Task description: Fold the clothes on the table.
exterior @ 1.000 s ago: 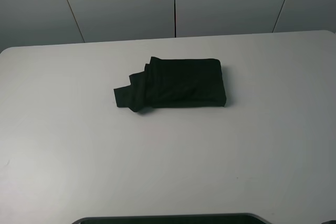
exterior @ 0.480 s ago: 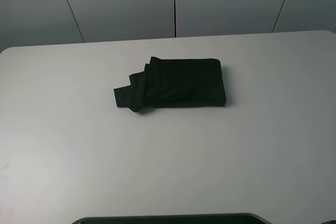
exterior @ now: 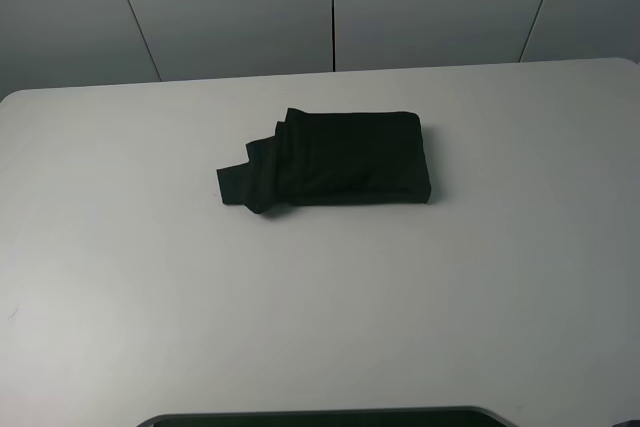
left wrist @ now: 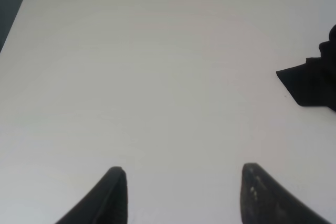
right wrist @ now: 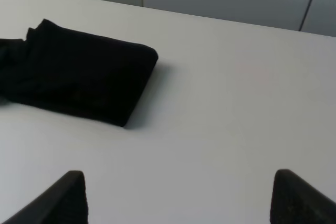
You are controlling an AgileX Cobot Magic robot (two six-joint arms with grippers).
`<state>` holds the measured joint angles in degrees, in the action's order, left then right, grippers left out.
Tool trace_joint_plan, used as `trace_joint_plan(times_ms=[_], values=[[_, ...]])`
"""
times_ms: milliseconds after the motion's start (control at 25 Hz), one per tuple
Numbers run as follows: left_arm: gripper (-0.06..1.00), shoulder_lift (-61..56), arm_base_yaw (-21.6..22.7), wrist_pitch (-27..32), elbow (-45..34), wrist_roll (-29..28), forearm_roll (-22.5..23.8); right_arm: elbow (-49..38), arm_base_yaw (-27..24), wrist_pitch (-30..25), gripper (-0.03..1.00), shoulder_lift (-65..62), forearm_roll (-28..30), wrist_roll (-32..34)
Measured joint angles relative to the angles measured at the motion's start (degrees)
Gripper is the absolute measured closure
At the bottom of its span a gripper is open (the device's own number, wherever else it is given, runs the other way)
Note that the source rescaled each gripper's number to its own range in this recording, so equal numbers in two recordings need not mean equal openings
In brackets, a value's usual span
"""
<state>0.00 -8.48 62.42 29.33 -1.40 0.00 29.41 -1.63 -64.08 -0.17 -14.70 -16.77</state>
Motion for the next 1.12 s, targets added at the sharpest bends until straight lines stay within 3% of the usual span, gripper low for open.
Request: trace_joint_plan(times_ms=[1120], values=[[0.29, 0.00, 0.91, 0.00, 0.00, 0.00, 0.00, 0.00, 1.63, 0.00, 0.20, 0.00, 0.00, -0.25]])
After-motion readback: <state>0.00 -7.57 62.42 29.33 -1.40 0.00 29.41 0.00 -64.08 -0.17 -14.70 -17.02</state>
